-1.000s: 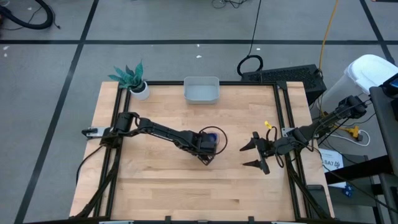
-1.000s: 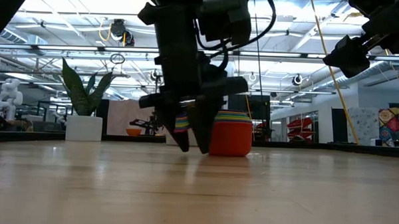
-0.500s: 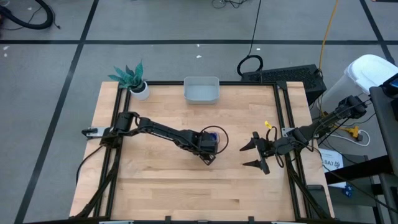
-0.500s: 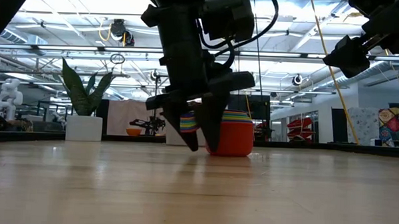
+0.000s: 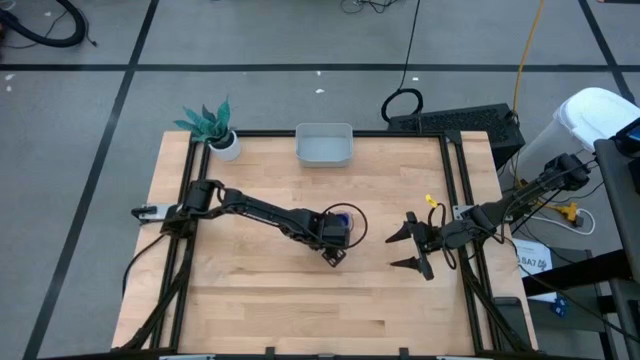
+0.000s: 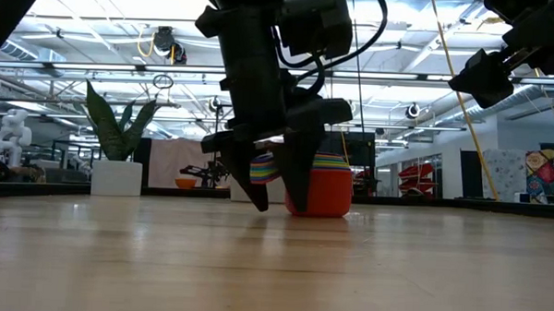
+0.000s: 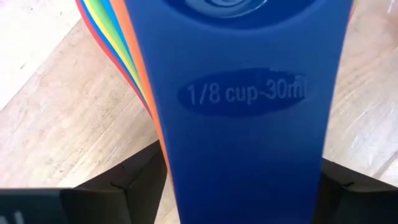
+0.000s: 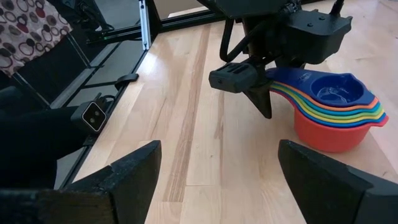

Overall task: Nest measuring cups in basket
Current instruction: Put the nested measuring cups into the gray bin

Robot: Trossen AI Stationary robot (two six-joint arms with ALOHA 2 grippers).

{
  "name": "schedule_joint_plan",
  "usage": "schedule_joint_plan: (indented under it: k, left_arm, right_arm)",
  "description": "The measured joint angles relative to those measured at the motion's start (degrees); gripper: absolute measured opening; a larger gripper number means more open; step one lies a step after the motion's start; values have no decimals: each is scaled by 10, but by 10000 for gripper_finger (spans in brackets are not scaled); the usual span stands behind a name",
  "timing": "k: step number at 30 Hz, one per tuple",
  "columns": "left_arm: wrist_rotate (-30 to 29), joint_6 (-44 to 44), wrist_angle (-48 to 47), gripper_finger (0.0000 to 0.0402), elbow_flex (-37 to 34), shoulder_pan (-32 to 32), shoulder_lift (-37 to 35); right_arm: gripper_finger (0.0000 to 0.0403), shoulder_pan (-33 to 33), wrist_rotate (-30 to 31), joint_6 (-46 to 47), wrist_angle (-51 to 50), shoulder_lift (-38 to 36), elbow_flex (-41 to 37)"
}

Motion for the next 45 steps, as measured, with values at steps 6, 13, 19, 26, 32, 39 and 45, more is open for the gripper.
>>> schedule_joint_plan:
  k: [6,13,19,26,32,39,45]
  left_arm:
    - [0,2,0,283,0,4,0]
    - [3,10,-27,269,22,6,-1]
    - [-3,15,-55,267,37,6,-1]
    - [-5,11,-57,267,37,8,-1]
    - [-5,12,-56,266,37,15,-1]
    - [-5,15,-55,239,37,16,-1]
    - [10,24,-55,146,37,17,-1]
  right_arm:
    - [313,0,0,0,0,0,0]
    - [313,0,0,0,0,0,0]
    - [313,0,0,1,0,0,0]
    - [313,0,0,2,0,0,0]
    - [313,0,-1,0,0,0,0]
    - [313,0,-1,0,0,0,0]
    - [313,0,0,0,1,0,0]
